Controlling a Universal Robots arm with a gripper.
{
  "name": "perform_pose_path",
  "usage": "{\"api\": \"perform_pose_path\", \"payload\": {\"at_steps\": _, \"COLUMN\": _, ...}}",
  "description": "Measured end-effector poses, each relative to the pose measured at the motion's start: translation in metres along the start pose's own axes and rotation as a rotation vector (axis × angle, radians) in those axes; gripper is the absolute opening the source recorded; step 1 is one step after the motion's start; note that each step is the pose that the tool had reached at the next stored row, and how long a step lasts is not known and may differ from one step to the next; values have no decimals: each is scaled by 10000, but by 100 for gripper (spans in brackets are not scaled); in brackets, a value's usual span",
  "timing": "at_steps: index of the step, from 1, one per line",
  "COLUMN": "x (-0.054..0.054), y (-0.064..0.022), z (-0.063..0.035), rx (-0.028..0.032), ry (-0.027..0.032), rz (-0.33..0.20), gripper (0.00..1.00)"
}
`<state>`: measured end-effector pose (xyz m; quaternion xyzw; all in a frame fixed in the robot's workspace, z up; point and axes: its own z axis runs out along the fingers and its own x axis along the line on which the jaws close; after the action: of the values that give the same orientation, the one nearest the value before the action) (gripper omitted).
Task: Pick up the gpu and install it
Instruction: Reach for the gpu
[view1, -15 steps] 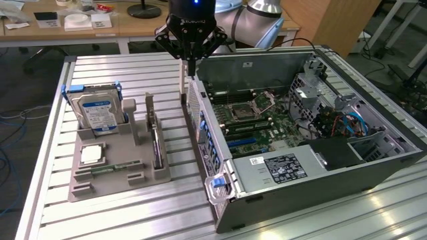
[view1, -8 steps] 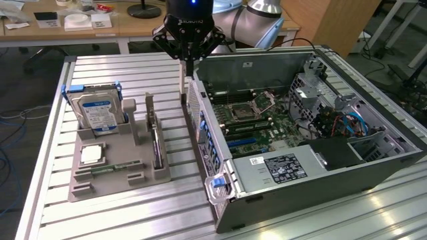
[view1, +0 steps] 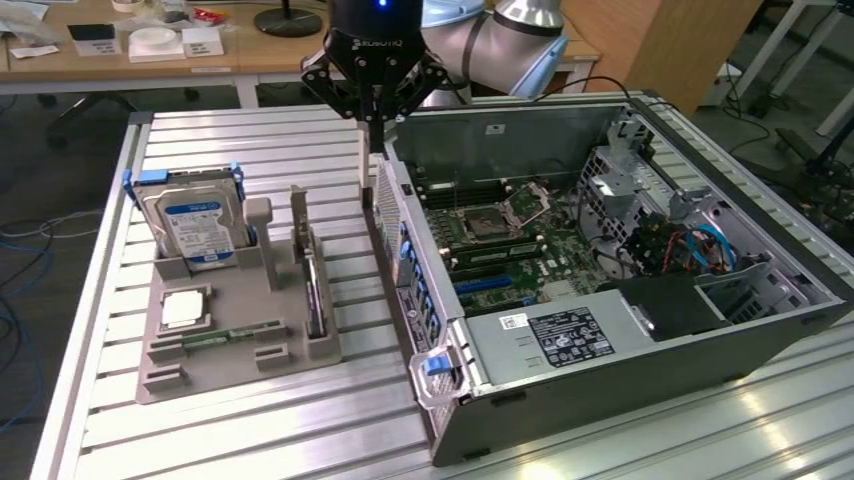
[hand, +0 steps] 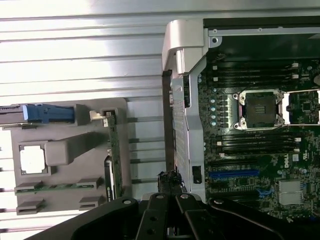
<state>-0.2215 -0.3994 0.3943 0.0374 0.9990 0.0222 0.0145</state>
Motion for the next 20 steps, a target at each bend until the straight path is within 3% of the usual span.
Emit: {"api": "perform_pose_path", "payload": {"at_steps": 20, "x": 71, "y": -5, "z": -2, "rx": 0, "ry": 0, "rz": 1, "gripper": 11}}
